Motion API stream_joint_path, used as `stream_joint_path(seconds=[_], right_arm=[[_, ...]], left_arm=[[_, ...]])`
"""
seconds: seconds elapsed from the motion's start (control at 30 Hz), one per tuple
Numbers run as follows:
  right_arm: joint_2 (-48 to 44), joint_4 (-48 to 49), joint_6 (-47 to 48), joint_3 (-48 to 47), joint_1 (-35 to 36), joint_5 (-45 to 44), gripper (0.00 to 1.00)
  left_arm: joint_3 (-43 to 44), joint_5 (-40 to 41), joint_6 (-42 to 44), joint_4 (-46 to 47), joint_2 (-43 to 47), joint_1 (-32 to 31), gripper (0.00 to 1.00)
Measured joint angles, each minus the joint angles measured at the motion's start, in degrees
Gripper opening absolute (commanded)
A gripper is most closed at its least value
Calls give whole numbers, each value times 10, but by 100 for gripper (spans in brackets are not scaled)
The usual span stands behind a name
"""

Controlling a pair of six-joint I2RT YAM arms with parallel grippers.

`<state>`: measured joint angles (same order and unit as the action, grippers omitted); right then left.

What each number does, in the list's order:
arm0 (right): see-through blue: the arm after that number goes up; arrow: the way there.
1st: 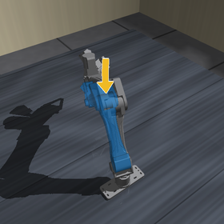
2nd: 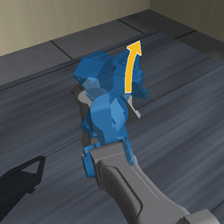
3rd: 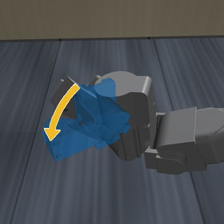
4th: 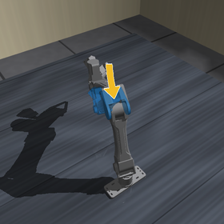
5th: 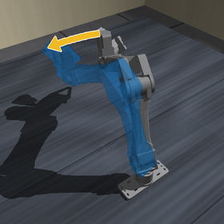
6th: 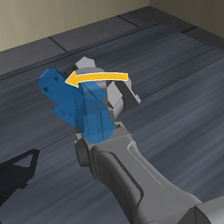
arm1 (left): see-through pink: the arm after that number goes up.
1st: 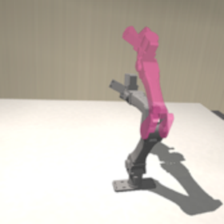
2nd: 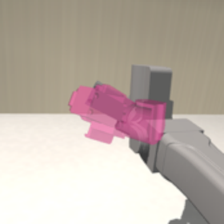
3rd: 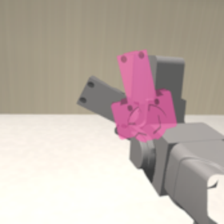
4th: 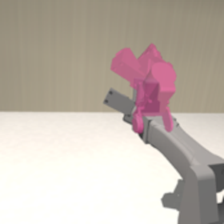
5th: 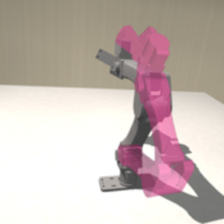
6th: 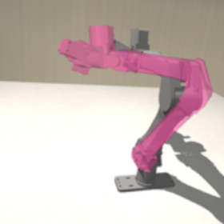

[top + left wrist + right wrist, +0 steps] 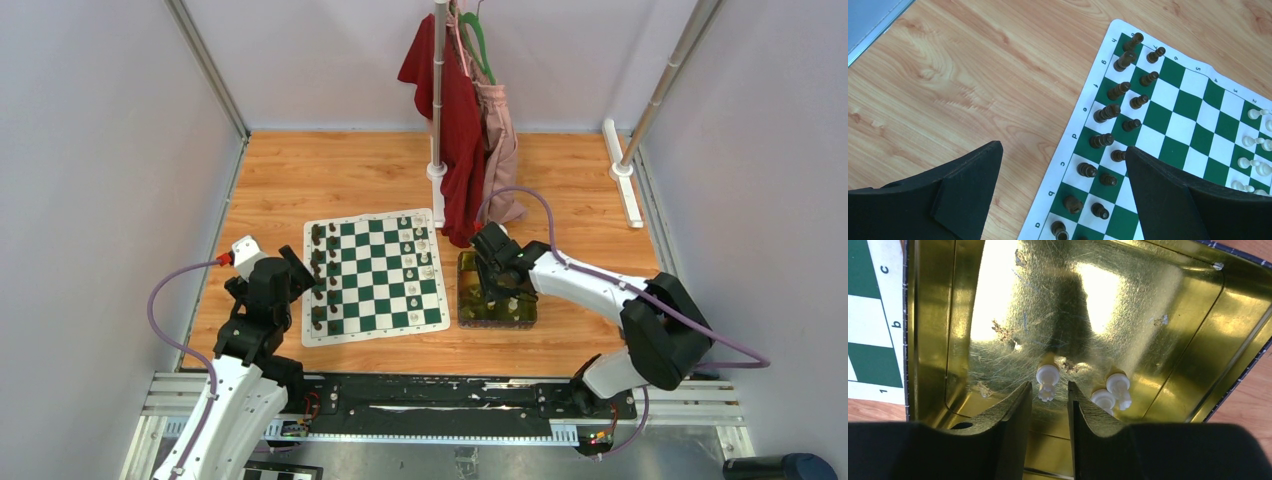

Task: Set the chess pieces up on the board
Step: Pick up the chess piece from the storage box.

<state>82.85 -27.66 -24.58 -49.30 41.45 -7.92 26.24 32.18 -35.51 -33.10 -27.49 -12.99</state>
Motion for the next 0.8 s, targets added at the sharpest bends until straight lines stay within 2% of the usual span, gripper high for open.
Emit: stream_joint_path(seconds=[0.13, 0.57, 0.8], right_arm=[[3, 4, 2, 3, -4, 4, 30], [4, 11, 8, 4, -7, 14, 1], [-3, 10, 9, 4, -14, 25, 0]], left_arm=[[0, 0, 0, 0, 0, 0, 100], [0, 0, 0, 0, 0, 0, 100], [0, 1, 0, 0, 0, 0, 100]])
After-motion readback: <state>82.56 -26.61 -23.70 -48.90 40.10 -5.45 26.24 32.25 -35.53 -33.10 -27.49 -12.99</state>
